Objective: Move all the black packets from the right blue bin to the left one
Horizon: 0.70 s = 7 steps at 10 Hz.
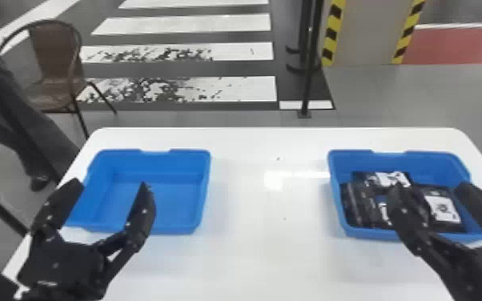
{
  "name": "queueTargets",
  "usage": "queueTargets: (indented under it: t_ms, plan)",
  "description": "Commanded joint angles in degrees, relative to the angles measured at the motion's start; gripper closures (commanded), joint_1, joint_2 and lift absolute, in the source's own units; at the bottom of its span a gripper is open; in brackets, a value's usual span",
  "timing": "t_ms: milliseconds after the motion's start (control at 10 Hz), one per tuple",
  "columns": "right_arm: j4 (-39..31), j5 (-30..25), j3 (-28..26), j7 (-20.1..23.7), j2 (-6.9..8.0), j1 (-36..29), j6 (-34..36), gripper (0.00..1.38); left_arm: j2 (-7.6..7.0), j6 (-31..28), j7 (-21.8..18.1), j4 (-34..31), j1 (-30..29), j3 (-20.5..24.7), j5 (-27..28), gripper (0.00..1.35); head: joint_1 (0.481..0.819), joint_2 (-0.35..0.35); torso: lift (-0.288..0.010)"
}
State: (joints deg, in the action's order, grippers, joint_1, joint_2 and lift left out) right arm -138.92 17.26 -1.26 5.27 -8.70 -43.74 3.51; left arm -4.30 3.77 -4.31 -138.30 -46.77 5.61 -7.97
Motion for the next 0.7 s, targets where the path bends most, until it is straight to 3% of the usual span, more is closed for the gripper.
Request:
queueTargets:
  t_ms: [0, 600]
  plan:
    - [0.06, -0.01, 0.0, 0.09, 0.0, 0.15, 0.14, 0.11, -0.01, -0.11, 0.0, 0.0, 0.08, -0.01, -0.03, 0.1, 0.695, 0.074, -0.14]
    - [0.06, -0.12, 0.11, 0.53, 0.0, 0.29, 0.42, 0.11, -0.09, -0.11, -0.09, 0.0, 0.08, -0.01, -0.14, 0.1, 0.695, 0.077, -0.14]
